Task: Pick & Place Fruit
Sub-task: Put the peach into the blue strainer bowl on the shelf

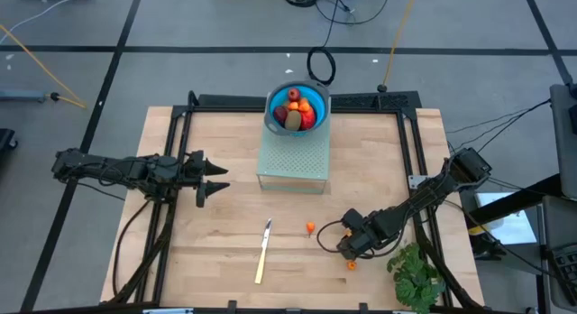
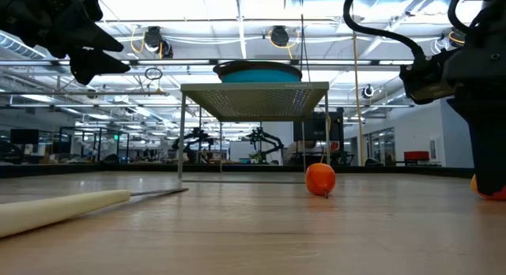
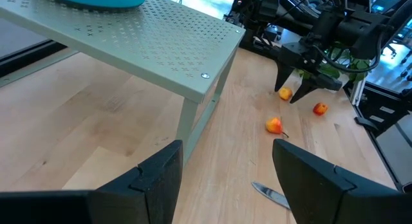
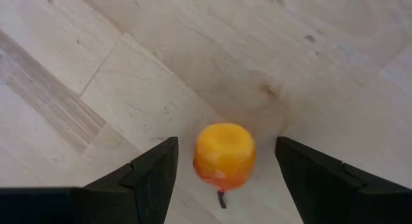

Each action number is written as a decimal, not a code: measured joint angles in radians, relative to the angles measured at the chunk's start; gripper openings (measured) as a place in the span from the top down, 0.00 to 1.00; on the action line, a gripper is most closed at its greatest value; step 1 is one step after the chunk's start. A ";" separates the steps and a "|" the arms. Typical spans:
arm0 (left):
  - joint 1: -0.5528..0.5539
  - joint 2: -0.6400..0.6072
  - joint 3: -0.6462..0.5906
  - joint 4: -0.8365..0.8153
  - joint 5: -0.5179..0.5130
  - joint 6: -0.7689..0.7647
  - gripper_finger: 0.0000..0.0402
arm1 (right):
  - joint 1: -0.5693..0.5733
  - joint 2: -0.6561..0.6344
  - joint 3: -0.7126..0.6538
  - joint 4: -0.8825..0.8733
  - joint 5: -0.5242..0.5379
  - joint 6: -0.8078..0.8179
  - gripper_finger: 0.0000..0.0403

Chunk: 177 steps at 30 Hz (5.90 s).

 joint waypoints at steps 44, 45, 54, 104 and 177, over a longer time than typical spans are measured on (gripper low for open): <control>0.000 0.000 0.000 0.000 -0.008 0.005 0.40 | -0.230 -0.384 0.000 0.122 -0.054 -0.271 0.74; 0.000 0.000 0.000 0.000 -0.008 0.004 0.40 | -0.249 -0.406 0.000 0.143 -0.054 -0.291 0.74; 0.000 0.000 0.000 0.008 -0.010 0.000 0.40 | -0.394 -0.547 0.000 0.393 -0.055 -0.470 0.74; 0.000 0.000 0.000 0.012 -0.108 -0.078 0.40 | -0.765 -0.643 0.000 0.865 -0.190 -2.071 0.71; 0.000 0.000 0.000 0.007 -0.296 -0.074 0.40 | -1.024 -0.194 0.052 0.996 -0.270 -1.420 0.71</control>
